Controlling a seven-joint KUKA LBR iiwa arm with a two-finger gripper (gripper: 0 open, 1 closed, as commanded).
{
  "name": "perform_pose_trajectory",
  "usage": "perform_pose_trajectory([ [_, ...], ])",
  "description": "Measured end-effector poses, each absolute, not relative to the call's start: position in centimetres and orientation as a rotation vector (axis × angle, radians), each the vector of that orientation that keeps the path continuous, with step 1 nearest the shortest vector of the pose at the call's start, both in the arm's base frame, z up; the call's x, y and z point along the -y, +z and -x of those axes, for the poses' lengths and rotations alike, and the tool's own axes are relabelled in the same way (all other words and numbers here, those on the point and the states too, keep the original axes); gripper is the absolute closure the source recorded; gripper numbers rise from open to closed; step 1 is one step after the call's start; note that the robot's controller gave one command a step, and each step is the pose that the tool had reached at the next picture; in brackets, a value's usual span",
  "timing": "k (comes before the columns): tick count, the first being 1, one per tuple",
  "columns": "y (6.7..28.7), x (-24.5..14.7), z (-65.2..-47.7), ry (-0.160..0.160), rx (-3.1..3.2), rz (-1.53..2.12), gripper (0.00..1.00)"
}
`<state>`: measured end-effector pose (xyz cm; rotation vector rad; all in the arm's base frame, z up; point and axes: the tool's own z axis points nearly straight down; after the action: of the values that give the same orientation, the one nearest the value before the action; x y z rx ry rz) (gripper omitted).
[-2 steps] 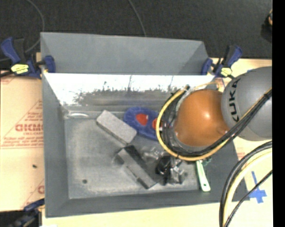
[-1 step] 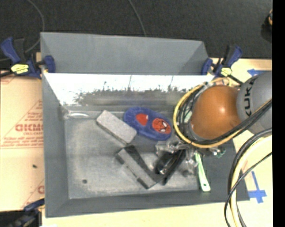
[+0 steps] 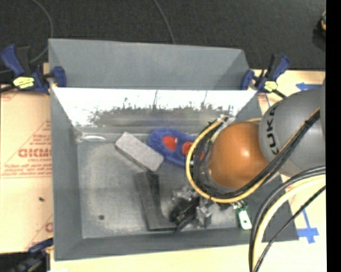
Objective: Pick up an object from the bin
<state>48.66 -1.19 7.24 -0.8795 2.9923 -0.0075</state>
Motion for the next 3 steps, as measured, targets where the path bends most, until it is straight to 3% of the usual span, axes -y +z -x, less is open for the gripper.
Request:
perform_pose_trajectory([
  [2,7.7,1.2,-48.6,-0.006,-2.994,0.881,1.00],
  [3,10.3,1.2,-48.3,-0.002,-3.005,0.883,1.00],
])
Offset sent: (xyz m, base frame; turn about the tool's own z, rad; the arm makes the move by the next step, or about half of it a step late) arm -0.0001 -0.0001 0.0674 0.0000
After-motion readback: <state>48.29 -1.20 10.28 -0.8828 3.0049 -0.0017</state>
